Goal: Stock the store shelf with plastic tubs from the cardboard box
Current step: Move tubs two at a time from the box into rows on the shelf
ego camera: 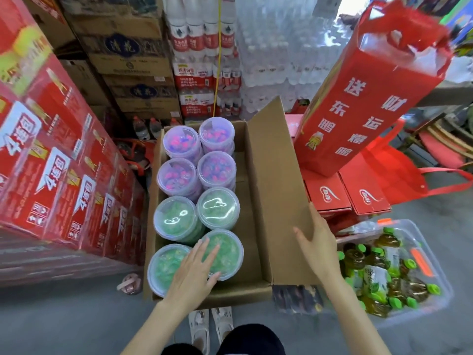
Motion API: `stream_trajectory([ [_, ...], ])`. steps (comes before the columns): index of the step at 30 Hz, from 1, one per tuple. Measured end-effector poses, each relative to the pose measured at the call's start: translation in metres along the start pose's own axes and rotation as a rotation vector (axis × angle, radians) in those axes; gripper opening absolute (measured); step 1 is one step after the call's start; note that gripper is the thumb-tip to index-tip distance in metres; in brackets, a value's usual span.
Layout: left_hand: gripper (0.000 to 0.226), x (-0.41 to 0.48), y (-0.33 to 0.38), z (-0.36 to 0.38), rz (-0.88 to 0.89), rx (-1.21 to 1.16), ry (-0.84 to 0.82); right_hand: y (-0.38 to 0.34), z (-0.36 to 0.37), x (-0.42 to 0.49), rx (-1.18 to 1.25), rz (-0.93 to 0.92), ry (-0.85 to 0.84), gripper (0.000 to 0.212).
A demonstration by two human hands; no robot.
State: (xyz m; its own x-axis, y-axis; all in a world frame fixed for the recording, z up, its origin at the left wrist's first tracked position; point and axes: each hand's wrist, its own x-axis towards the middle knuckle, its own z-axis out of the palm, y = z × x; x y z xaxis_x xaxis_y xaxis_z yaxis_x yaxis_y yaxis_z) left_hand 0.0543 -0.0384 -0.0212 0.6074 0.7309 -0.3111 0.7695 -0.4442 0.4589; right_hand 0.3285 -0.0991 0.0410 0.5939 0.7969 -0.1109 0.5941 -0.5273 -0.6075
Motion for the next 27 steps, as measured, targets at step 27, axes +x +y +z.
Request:
stream_trajectory([
  [27, 0.077, -0.052, -0.119, 0.035, -1.148, -1.436, 0.369, -0.073, 0.134, -0.053, -0.213, -0.226, -0.249, 0.098],
])
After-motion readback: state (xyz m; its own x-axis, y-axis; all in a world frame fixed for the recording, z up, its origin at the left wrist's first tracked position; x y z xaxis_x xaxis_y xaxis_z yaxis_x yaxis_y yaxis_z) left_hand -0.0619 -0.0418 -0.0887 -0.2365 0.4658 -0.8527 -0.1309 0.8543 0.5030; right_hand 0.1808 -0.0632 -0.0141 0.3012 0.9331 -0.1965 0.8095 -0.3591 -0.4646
